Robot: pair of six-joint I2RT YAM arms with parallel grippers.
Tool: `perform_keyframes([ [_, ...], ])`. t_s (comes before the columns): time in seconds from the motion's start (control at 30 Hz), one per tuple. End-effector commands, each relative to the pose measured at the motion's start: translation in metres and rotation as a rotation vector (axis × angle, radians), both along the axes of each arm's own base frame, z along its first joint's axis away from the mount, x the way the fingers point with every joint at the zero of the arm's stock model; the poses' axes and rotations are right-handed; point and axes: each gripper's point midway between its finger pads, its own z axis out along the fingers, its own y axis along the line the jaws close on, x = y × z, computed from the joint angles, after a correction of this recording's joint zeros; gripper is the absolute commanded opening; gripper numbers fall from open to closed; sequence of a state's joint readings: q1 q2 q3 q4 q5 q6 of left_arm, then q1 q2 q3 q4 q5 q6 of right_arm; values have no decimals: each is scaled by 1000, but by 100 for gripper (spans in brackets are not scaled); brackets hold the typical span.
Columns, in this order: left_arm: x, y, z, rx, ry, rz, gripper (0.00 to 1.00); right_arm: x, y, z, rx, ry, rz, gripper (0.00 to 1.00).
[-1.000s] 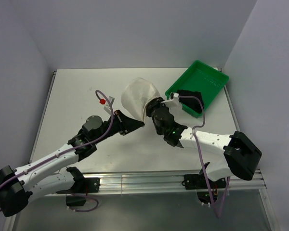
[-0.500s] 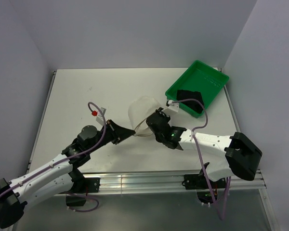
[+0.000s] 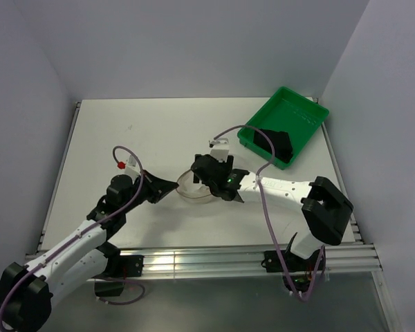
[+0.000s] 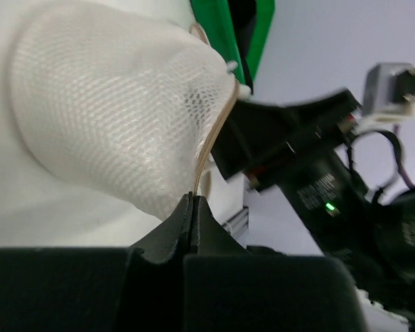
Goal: Place the bra in the laundry bag and zip it closed
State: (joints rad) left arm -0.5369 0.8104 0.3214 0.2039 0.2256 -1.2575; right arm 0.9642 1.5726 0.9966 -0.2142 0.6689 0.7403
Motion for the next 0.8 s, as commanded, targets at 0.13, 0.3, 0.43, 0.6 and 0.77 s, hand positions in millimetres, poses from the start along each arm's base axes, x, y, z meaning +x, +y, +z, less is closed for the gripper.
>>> perform_keyframes([
  [0.13, 18, 24, -9, 80, -36, 24, 0, -28, 42, 60, 76, 67, 340, 94],
  [0.3, 21, 32, -13, 99, -40, 30, 0, -25, -1, 75, 188, 34, 272, 91],
  [0.43, 23, 32, -8, 85, -72, 24, 0, -14, -66, 64, 245, -4, 112, 64],
  [0.6, 26, 35, 0, 119, -115, 27, 0, -12, -153, -7, 183, 93, -150, 40],
  [0.77, 29, 35, 3, 127, -128, 31, 0, -20, -158, -61, 185, 219, -160, 51],
])
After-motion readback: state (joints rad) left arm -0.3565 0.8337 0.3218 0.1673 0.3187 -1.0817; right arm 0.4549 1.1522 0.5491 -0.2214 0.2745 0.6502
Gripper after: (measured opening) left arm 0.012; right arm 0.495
